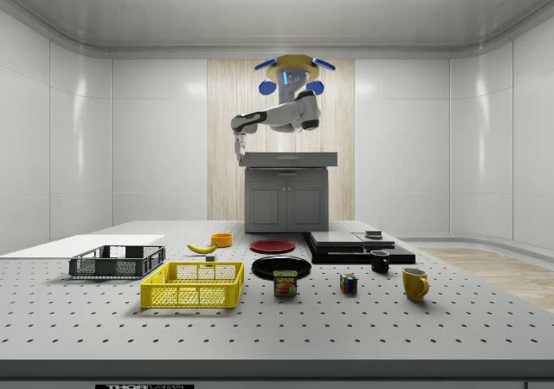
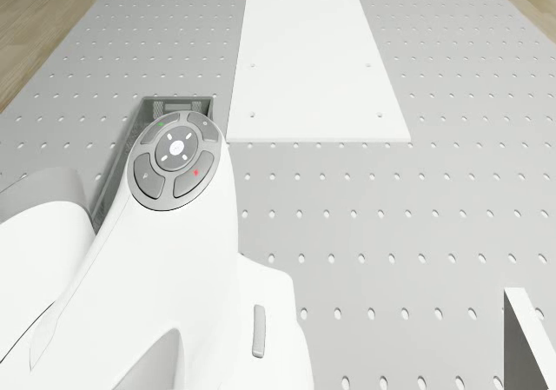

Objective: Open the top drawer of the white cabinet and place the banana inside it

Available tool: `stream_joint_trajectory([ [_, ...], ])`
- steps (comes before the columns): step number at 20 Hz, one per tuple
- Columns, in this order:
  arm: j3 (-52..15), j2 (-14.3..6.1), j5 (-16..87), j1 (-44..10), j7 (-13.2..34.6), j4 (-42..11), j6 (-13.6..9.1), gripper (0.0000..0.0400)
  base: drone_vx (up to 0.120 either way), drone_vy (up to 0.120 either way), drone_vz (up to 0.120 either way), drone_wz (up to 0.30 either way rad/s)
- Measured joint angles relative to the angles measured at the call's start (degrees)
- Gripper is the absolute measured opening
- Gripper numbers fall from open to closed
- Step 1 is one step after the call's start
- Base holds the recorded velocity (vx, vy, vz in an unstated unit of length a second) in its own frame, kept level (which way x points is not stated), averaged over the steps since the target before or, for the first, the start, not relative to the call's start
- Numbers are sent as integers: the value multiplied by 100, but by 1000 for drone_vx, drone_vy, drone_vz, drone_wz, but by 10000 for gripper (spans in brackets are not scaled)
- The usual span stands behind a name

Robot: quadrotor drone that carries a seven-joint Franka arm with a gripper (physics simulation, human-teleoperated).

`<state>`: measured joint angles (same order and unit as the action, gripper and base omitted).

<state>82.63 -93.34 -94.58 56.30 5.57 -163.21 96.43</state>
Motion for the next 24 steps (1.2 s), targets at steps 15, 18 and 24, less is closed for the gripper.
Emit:
stream_joint_trajectory([
  [15, 30, 36, -115, 68, -111, -27, -146, 400, 120, 16, -40, 0],
  [18, 30, 44, -121, 69, -113, -28, -157, 400, 120, 0, -93, 0],
  [24, 29, 58, -129, 69, -115, -29, -174, 400, 120, 0, -120, 0],
])
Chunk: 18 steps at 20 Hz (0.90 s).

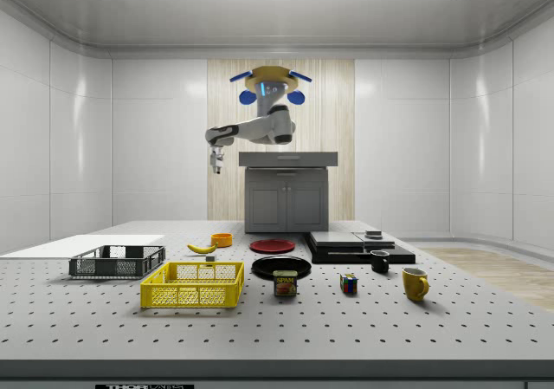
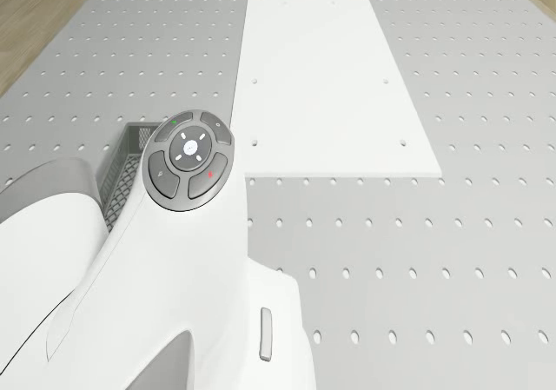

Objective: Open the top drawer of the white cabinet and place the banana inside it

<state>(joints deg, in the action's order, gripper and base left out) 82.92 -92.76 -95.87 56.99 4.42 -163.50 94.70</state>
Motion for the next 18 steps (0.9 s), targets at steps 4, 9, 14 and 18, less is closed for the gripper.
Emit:
stream_joint_trajectory([
  [4, -1, 8, -4, 0, 0, 0, -8, 400, 120, 0, -120, 0],
  [9, -1, 16, -7, -1, 0, -1, -17, 400, 120, 0, -120, 0],
  [14, -2, 23, -10, -2, 1, -1, -23, 400, 120, 0, -120, 0],
  [18, -2, 28, -12, -3, 1, -1, -28, 400, 120, 0, -120, 0],
])
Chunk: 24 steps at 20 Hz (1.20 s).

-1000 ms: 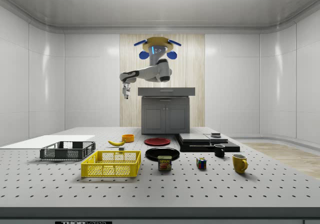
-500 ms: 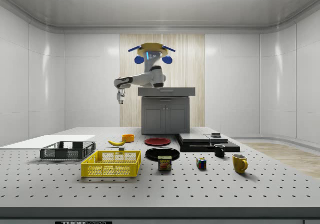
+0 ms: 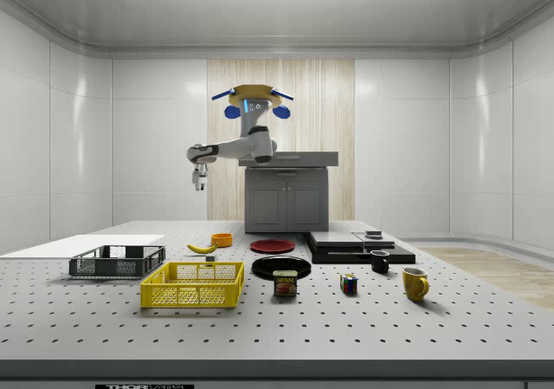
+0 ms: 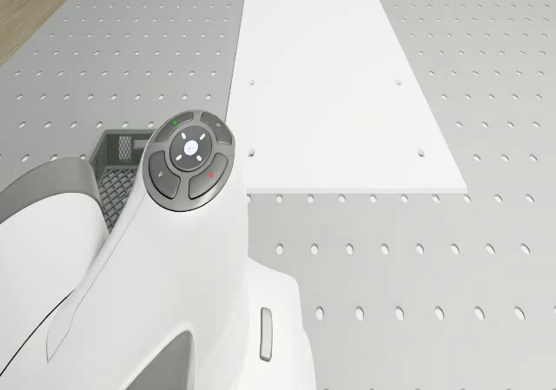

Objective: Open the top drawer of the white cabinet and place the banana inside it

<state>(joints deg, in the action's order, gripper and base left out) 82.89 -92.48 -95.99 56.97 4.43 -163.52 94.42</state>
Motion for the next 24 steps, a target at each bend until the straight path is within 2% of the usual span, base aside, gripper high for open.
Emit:
stream_joint_trajectory([
  [11, -1, 10, -4, -1, 1, 0, -9, 400, 116, 0, -113, 0],
  [16, -1, 13, -5, -2, 1, 0, -13, 400, 0, 8, -120, 0],
  [22, -2, 17, -6, -2, 1, 0, -16, 400, 0, 120, -120, 0],
  [24, -2, 18, -7, -2, 1, 0, -17, 400, 0, 40, -120, 0],
])
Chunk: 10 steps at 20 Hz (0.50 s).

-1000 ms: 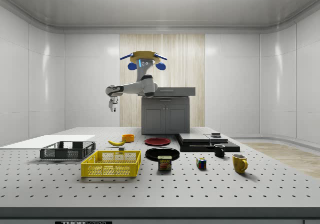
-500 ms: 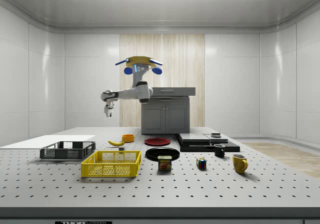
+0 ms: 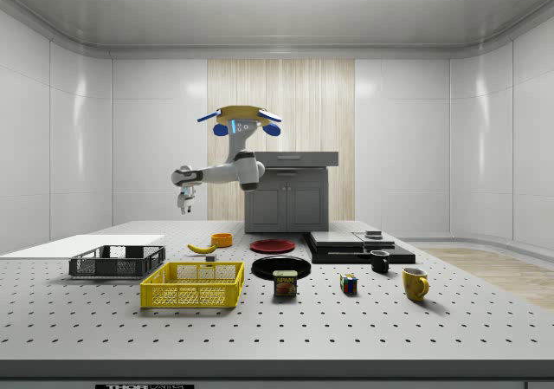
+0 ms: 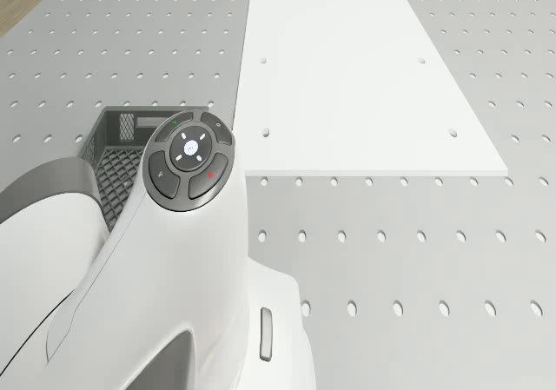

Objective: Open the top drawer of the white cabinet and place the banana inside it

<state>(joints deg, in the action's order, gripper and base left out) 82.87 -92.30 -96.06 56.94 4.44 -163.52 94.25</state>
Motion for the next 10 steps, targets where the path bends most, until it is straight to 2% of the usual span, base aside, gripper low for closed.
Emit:
stream_joint_trajectory([
  [6, 0, 2, -1, 0, 0, 0, -2, 400, 0, 0, -113, 0],
  [7, 0, 3, -1, 0, 0, 0, -3, 400, 0, 0, 0, 0],
  [10, 0, 4, -1, -1, 0, 0, -4, 400, 0, 107, 0, 0],
])
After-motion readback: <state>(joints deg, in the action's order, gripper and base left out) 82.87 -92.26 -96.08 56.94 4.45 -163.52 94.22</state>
